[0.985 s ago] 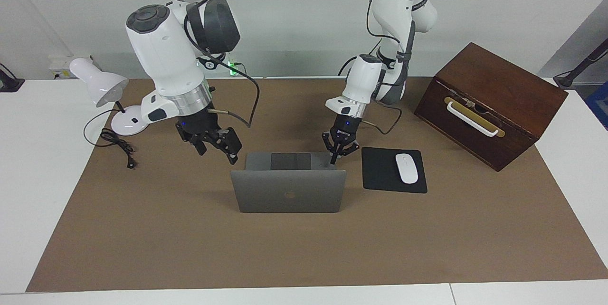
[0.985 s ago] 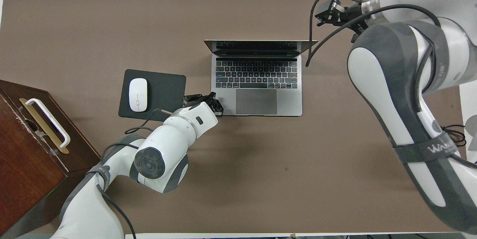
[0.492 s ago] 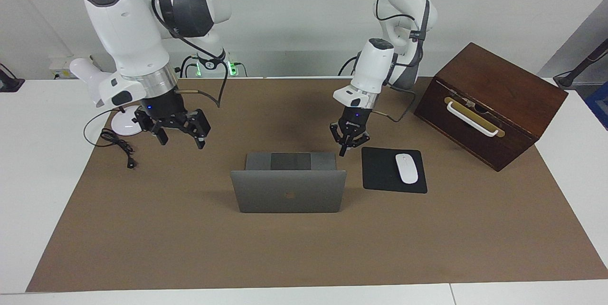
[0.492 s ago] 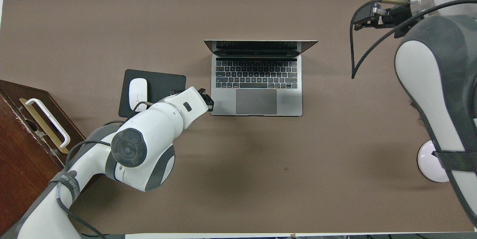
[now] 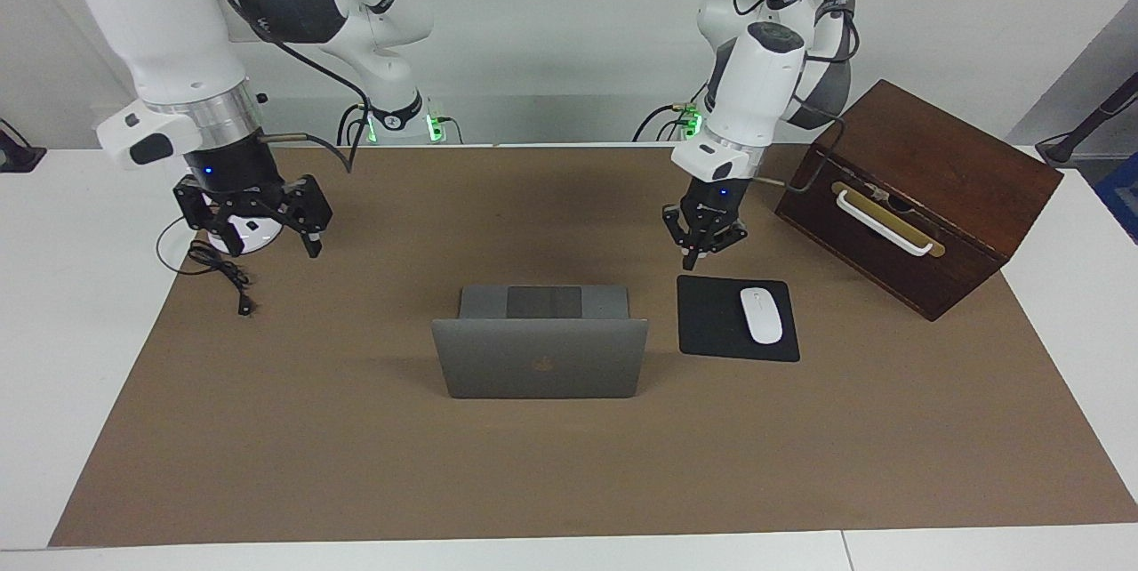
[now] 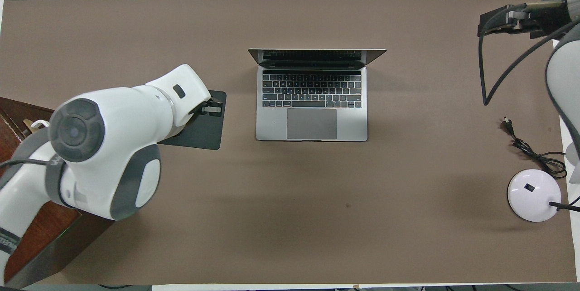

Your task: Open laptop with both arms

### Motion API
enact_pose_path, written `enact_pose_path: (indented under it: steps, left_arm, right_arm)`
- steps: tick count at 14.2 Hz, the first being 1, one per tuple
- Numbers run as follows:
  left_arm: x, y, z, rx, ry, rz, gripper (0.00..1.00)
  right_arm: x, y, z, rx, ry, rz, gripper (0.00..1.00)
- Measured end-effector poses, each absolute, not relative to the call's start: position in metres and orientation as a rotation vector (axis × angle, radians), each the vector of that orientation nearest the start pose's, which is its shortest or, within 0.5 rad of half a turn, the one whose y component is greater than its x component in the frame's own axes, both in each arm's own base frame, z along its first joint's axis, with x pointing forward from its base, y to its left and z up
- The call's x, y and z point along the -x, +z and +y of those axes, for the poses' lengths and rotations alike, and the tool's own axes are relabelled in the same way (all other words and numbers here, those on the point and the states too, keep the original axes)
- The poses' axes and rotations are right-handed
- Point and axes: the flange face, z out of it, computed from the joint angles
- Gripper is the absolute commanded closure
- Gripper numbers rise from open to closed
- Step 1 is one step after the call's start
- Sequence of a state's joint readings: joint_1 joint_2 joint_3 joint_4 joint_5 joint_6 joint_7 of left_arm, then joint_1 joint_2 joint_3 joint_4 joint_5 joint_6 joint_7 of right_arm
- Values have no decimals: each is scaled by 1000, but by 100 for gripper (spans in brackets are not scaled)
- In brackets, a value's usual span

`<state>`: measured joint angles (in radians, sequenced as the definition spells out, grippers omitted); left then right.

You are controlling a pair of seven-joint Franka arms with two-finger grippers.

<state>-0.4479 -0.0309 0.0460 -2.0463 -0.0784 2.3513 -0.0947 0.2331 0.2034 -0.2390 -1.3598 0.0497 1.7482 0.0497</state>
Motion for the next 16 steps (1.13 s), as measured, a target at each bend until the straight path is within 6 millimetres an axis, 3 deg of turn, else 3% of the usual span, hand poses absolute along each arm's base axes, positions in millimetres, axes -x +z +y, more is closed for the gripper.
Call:
enact_pose_path:
  steps: [8, 12, 13, 14, 16]
  left_arm:
    - [-540, 584, -88, 3178, -261, 410, 100]
    - [-538, 608, -21, 3165, -172, 341, 100]
    - [-537, 610, -10, 3168, -153, 319, 66]
    - [-536, 611, -2, 3172, -134, 296, 1]
    - [-534, 612, 9, 3175, -116, 266, 0]
  right_arm:
    - [-605, 619, -5, 3106, -199, 55, 0]
    - [-586, 614, -8, 3090, -200, 55, 0]
    - [-584, 615, -6, 3089, -202, 50, 0]
    - [-583, 616, -2, 3088, -204, 40, 0]
    - [-582, 617, 6, 3086, -206, 30, 0]
